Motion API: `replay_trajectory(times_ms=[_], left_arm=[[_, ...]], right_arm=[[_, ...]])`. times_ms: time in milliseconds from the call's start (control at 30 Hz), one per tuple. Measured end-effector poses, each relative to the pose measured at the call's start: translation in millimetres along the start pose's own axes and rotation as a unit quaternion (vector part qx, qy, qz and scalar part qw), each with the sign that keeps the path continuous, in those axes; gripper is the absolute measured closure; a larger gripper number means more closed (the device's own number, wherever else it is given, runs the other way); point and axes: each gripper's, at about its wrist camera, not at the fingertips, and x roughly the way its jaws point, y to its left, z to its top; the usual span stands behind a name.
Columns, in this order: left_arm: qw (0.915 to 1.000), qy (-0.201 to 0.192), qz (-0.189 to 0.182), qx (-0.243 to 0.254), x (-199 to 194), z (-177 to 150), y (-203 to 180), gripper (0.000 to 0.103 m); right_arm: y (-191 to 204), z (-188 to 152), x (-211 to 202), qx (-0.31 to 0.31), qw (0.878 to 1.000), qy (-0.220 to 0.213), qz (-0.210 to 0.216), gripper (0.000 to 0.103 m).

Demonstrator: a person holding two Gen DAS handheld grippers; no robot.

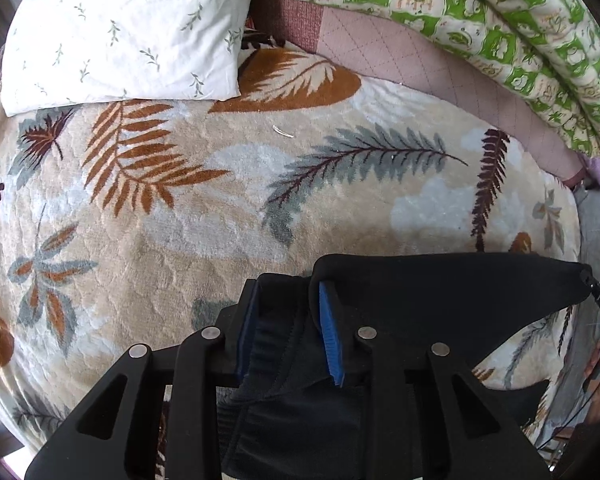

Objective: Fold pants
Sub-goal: 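Lower both tools onto the pants waistband and close both grippers on it, then lift the waistband with both grippers and fold it over toward the hems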

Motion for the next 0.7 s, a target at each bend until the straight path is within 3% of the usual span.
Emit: replay_trajectory(times_ms=[233, 300, 400, 633, 700], left_arm=[[0.9993, -0.030, -0.013, -0.021, -28.1, -10.4, -3.1, 0.077], [0.9989, -0.037, -0.015, -0.022, -36.7, -15.8, -2.5, 0.092], [0.9981, -0.051, -0.019, -0.031, -49.0, -25.0, 3.8, 0.093], [0.9991, -0.021, -0.001, -0.036, -33.3, -34.0, 16.8, 0.093], [0.9992, 0.003, -0.025, -0.031, -23.6, -27.6, 21.1, 0.092]], right_arm=[[1.9, -12.7, -17.6, 0.002, 1.000, -0.016, -0.012, 0.096], [3.7, -15.3, -25.4, 0.000, 1.000, -0.024, -0.007, 0.096], [5.3, -22.0, -40.5, -0.004, 0.999, -0.035, -0.009, 0.096], [11.6, -51.9, -58.0, -0.009, 0.999, -0.035, -0.012, 0.096], [11.0, -56.1, -52.9, 0.000, 0.999, -0.027, -0.019, 0.096]])
